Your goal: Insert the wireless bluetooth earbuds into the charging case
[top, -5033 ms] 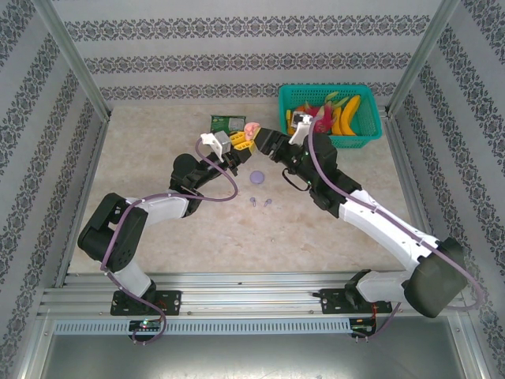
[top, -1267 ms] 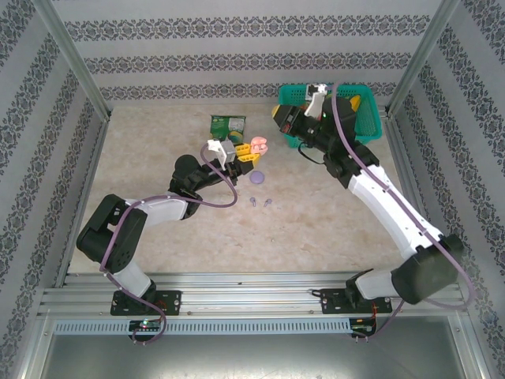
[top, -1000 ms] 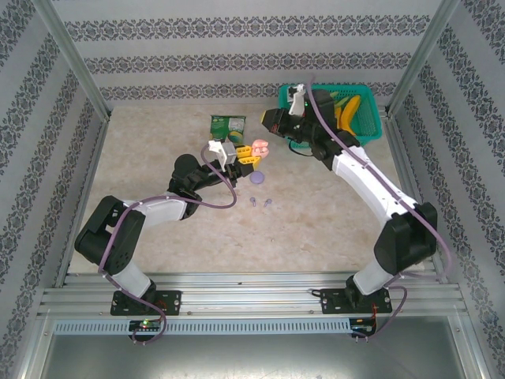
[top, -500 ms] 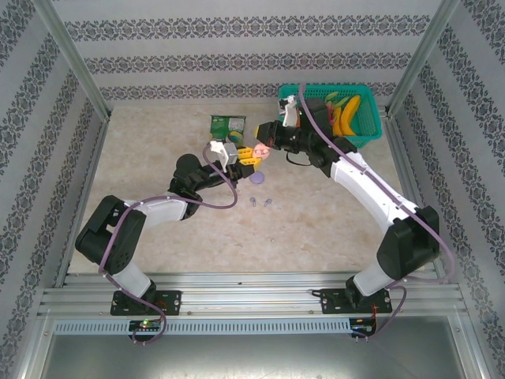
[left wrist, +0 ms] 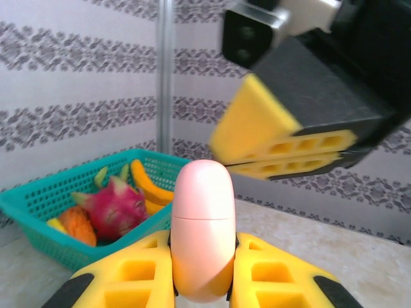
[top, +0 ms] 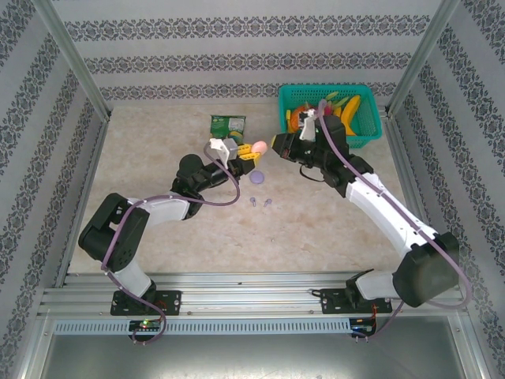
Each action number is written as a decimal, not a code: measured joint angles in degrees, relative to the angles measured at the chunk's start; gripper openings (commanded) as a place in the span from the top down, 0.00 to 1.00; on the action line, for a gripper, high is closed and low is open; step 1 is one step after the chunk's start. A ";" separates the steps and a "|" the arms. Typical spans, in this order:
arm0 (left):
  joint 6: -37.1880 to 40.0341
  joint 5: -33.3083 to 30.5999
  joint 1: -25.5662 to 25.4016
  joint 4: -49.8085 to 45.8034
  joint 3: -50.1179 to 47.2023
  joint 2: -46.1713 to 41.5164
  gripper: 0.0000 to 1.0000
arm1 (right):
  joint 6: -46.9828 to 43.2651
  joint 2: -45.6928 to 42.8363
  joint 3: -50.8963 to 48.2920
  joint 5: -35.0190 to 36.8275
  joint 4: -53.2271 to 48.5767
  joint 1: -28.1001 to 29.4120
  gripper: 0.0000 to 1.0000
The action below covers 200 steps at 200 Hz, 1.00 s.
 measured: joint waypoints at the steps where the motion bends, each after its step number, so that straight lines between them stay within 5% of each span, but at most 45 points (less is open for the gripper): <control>1: -0.07 -0.11 0.00 -0.04 -0.07 -0.02 1.00 | 0.02 -0.09 -0.11 0.04 0.00 -0.04 0.90; 119: -13.07 -15.74 5.33 -39.74 -1.99 -6.32 1.00 | 0.17 -2.36 -12.63 10.32 -1.70 6.21 0.85; 200: -22.18 -10.12 12.57 -51.43 8.46 7.50 1.00 | -0.09 0.37 -12.63 14.29 -1.75 10.73 0.81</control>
